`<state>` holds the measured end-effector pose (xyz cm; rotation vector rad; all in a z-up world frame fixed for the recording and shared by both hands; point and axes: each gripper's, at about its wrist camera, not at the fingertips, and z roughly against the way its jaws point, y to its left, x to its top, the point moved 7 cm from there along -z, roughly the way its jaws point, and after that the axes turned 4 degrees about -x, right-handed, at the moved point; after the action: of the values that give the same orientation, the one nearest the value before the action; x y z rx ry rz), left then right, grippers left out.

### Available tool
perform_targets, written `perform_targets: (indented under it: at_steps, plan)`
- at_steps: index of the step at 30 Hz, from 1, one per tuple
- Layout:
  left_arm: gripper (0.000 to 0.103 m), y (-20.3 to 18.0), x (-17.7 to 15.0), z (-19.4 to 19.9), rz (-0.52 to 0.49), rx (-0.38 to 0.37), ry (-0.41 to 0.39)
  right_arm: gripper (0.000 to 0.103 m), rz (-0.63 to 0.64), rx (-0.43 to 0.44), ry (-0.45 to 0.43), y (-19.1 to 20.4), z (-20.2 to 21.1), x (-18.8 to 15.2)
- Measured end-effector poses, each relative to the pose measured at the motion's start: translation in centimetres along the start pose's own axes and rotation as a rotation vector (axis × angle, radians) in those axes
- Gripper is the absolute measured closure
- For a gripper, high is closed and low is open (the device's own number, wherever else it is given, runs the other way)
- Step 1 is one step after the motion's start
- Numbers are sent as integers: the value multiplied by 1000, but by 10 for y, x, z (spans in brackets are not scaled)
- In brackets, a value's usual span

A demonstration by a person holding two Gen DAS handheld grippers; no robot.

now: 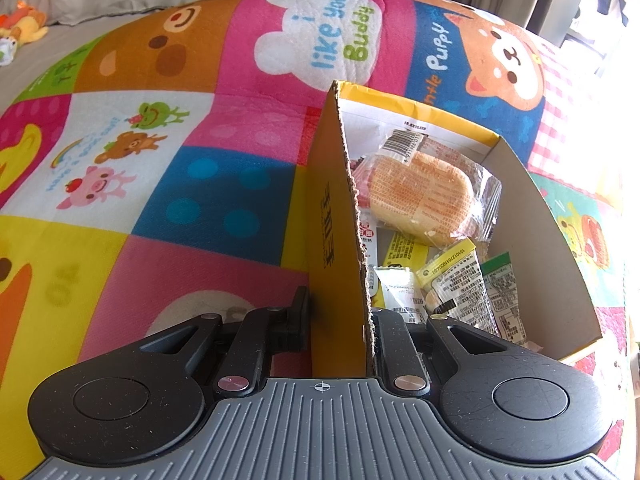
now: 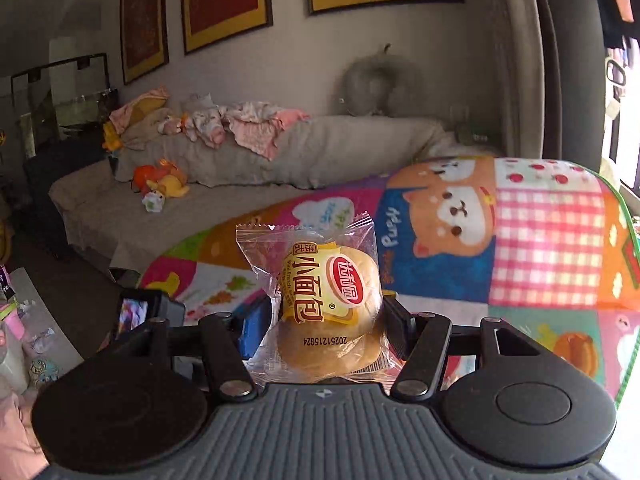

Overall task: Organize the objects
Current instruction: 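Lift the yellow-labelled bun into the yellow box and release it, then move the right gripper to the pink-capped biscuit-stick tray and grasp it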

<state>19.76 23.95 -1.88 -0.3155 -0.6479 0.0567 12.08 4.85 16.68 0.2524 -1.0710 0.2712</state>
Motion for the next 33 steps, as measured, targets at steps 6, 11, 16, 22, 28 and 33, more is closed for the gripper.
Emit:
perform_targets:
  at_steps: [6,11,16,22,28,33]
  plan:
    - [86,0,0,0,-2,-4,-1,34,-79,75,-14,21,-50,31]
    - [85,0,-1,-1,3,-9,-5,34,-152,52,57,4,-68,15]
    - [85,1,-1,0,10,-15,-12,31,-242,-52,119,-45,-70,-16]
    - [85,1,-1,0,8,-15,-12,27,-196,-242,189,-82,-66,-79]
    - [85,2,-1,0,9,-14,-11,27,-189,-320,277,-103,-73,-126]
    - [85,2,-1,0,9,-15,-11,27,-199,-333,306,-111,-88,-135]
